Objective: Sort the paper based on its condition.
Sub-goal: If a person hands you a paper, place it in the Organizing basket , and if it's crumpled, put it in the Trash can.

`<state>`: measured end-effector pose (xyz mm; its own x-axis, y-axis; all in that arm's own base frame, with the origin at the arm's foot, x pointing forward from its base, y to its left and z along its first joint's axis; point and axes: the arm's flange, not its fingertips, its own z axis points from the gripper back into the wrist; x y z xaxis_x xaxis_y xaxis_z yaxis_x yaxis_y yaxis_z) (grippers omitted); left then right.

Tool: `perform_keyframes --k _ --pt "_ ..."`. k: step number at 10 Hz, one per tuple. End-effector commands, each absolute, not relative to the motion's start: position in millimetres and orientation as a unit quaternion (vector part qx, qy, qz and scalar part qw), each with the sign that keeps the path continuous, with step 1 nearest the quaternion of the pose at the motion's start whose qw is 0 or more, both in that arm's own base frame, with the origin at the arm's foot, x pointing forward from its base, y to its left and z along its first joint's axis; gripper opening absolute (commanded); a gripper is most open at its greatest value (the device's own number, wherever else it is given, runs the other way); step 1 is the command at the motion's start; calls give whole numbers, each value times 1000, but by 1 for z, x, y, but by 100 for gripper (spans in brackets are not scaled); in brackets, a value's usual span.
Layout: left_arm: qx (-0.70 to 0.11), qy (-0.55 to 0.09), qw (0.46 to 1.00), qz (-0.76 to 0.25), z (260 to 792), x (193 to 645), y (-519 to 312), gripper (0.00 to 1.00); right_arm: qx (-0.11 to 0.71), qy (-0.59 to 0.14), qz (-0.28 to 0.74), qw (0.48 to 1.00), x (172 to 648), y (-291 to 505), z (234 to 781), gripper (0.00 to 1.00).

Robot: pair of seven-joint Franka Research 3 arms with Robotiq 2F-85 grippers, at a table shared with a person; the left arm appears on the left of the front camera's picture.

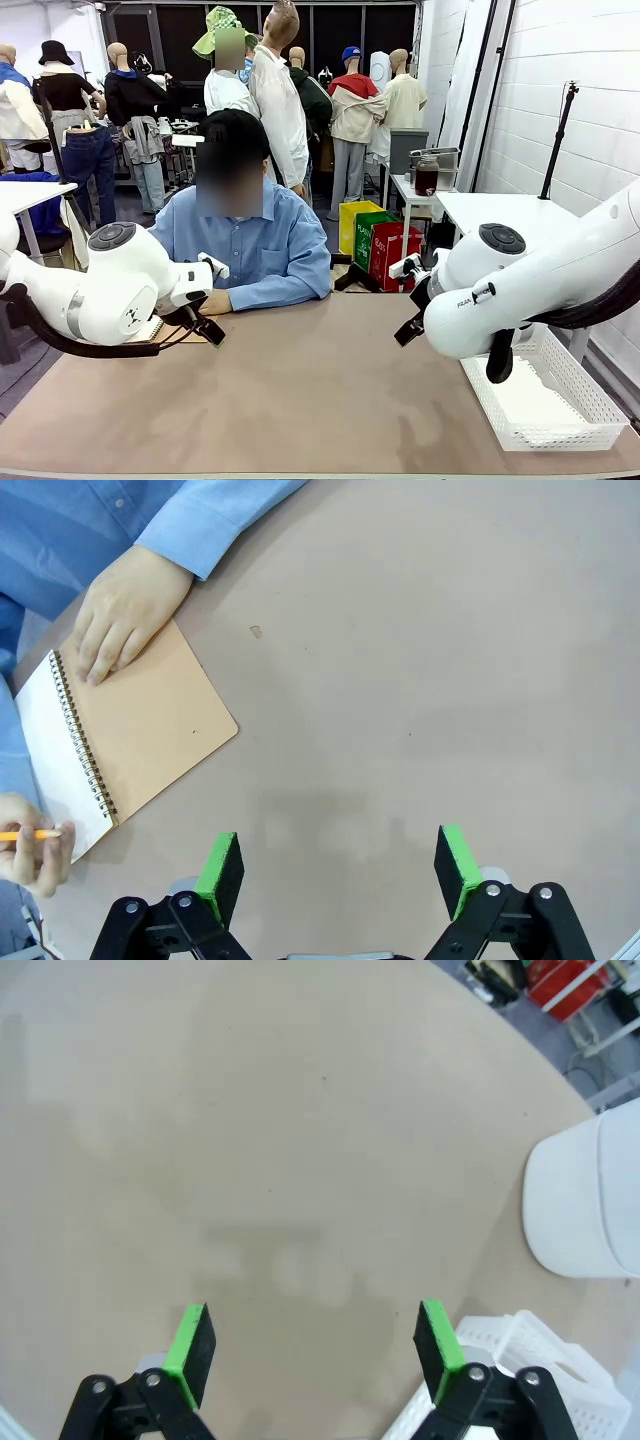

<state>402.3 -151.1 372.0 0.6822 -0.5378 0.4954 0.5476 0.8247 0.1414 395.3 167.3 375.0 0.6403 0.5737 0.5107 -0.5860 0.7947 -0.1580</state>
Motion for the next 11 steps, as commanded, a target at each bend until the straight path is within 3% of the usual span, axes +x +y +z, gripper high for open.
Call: perform_keyframes --k 1,11 --pt "-2 -264 922 -282 389 398 -151 100 12 -277 316 907 396 161 394 100" --pt "7 -283 918 -277 519 365 -102 100 72 -301 333 890 367 142 528 100"
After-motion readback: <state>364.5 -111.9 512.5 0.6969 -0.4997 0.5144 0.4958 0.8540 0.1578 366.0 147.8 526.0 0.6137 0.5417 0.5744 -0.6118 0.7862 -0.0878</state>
